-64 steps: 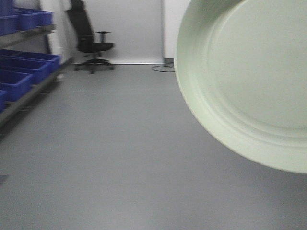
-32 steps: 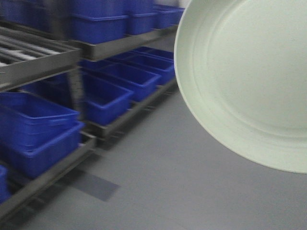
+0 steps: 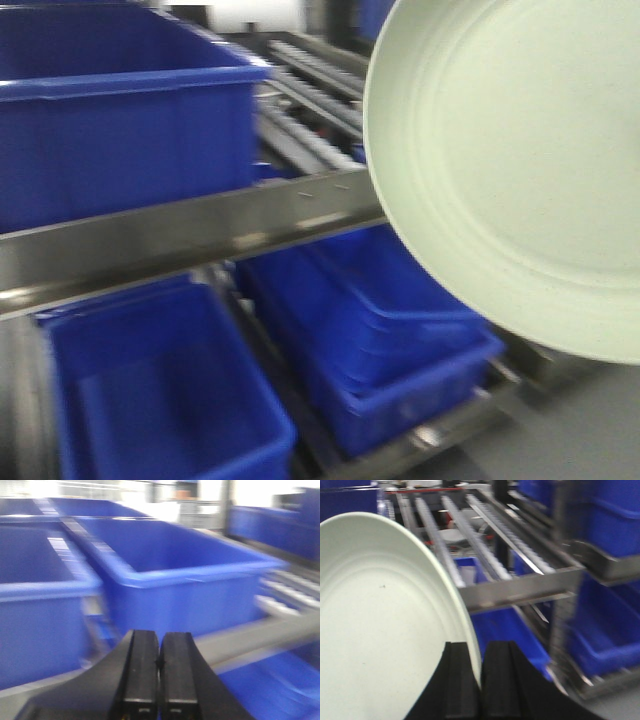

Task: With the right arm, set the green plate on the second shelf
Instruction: 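Extend the right gripper with the plate over a blue bin on the shelf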

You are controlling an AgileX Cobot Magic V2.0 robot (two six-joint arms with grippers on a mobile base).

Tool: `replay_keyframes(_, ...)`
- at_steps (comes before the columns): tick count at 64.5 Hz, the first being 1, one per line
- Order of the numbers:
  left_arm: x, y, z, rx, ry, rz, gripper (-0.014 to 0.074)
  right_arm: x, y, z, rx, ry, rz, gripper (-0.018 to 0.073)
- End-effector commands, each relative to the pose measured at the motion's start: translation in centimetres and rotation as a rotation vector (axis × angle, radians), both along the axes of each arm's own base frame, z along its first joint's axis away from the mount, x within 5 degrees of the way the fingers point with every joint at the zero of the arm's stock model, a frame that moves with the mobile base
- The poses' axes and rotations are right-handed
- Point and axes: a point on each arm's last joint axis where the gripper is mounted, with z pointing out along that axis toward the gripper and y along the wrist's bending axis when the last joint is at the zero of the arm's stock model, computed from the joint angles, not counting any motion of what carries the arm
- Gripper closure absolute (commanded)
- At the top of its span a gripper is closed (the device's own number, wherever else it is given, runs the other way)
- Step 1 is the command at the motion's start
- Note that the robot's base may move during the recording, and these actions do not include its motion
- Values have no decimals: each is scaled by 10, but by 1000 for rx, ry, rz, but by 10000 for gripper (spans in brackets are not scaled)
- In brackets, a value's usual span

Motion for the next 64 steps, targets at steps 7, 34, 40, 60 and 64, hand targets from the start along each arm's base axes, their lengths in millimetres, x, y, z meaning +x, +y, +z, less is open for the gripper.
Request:
replay_keyframes(7,1,0,-7,-11,-43,-4,466,0,0,23,44,-140,1,503)
replay_keyframes(34,1,0,-7,-11,-43,-4,466,0,0,23,44,-140,1,503)
replay_keyframes(40,1,0,-7,-11,-43,-4,466,0,0,23,44,-140,1,503)
replay_keyframes(60,1,0,-7,-11,-43,-4,466,0,0,23,44,-140,1,503)
replay_keyframes(64,1,0,-7,-11,-43,-4,466,0,0,23,44,-140,1,503)
